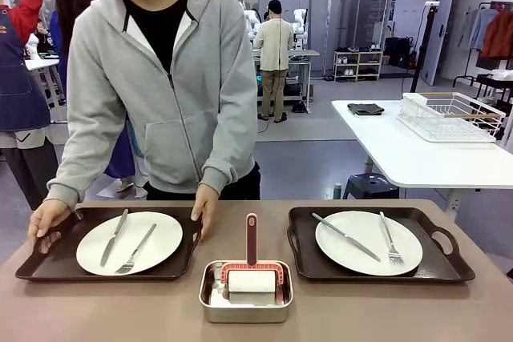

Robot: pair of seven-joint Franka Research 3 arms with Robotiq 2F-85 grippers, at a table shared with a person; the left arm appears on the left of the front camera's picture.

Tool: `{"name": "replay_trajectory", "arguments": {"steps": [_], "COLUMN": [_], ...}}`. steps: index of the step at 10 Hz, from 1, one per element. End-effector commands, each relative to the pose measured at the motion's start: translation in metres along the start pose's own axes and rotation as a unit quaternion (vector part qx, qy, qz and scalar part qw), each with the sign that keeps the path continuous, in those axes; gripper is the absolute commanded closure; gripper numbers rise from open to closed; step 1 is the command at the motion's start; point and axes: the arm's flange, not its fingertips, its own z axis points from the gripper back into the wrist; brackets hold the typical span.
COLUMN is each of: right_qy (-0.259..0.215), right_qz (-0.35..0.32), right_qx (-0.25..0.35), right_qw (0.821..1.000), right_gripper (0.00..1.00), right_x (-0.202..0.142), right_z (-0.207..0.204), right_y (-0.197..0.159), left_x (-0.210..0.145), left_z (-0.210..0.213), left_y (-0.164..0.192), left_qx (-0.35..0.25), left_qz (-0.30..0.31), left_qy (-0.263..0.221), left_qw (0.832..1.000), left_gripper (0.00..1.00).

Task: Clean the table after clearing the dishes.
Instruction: When the left (or right) Handle tray is removed, use the left hand (or right hand) to clean the left (or right) side of the table with the Lint Roller.

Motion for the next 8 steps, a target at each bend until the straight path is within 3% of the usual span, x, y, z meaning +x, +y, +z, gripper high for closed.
{"name": "replay_trajectory", "arguments": {"steps": [1, 8], "right_qy": [-0.005, -0.005], "right_qz": [0.004, 0.004], "right_qx": [0.003, 0.003], "right_qw": [1.0, 1.0], "right_gripper": [0.0, 0.0], "right_x": [-0.003, -0.003], "right_z": [0.001, 0.001], "right_y": [0.0038, 0.0038], "left_x": [-0.0026, -0.0026], "left_z": [0.0021, 0.0021], "left_y": [-0.0008, -0.0008], "left_qx": [0.007, 0.007], "left_qz": [0.004, 0.004], "left_qy": [0.005, 0.005], "left_qw": [1.0, 1.0], "left_gripper": [0.0, 0.0]}}
